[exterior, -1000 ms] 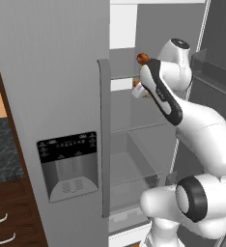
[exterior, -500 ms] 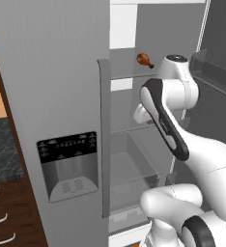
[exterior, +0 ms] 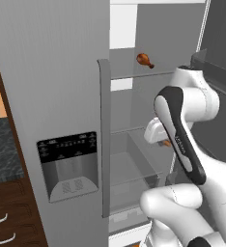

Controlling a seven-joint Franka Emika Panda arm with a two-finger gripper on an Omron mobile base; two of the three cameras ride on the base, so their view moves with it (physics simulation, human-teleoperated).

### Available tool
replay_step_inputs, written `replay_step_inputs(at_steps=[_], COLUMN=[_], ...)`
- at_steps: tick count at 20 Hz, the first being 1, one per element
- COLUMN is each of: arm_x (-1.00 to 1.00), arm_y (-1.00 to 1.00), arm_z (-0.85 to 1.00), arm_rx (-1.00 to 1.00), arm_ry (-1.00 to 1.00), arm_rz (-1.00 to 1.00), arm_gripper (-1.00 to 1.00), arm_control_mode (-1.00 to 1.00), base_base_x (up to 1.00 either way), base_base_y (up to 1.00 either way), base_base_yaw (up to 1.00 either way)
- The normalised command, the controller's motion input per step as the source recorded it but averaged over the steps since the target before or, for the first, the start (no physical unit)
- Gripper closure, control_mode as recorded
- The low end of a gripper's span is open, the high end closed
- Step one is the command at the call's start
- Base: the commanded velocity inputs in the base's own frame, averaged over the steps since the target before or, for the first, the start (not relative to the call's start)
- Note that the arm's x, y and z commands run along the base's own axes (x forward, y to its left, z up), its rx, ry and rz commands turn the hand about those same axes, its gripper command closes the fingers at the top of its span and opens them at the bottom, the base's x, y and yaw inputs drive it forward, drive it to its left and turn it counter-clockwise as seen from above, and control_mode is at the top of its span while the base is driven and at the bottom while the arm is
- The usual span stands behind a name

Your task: Place one carrot and one chicken drumstick in each tupperware on the nearby counter, to pack two identical lunches.

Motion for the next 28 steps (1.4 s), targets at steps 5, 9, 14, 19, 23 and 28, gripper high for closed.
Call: replay_step_inputs(at_steps=[5,9,14,19,23,28], arm_x=[-0.88,-0.63,-0.27,0.0,0.0,0.0], arm_y=[-0.02,0.0,0.0,0.0,0.0,0.0], arm_z=[-0.34,-0.16,-0.04,0.0,0.0,0.0], arm_rx=[0.0,0.0,0.0,0.0,0.0,0.0], arm_ry=[0.03,0.03,0.0,0.0,0.0,0.0], arm_rz=[-0.01,-0.02,0.0,0.0,0.0,0.0], arm_gripper=[1.0,1.0,1.0,1.0,1.0,1.0], arm_control_mode=[-1.0,-1.0,1.0,1.0,1.0,1.0], base_base_x=[0.0,0.0,-0.38,-0.11,-0.03,-0.03], base_base_y=[0.0,0.0,0.12,0.96,1.0,1.0], base_base_yaw=[0.0,0.0,0.0,0.0,0.0,0.0])
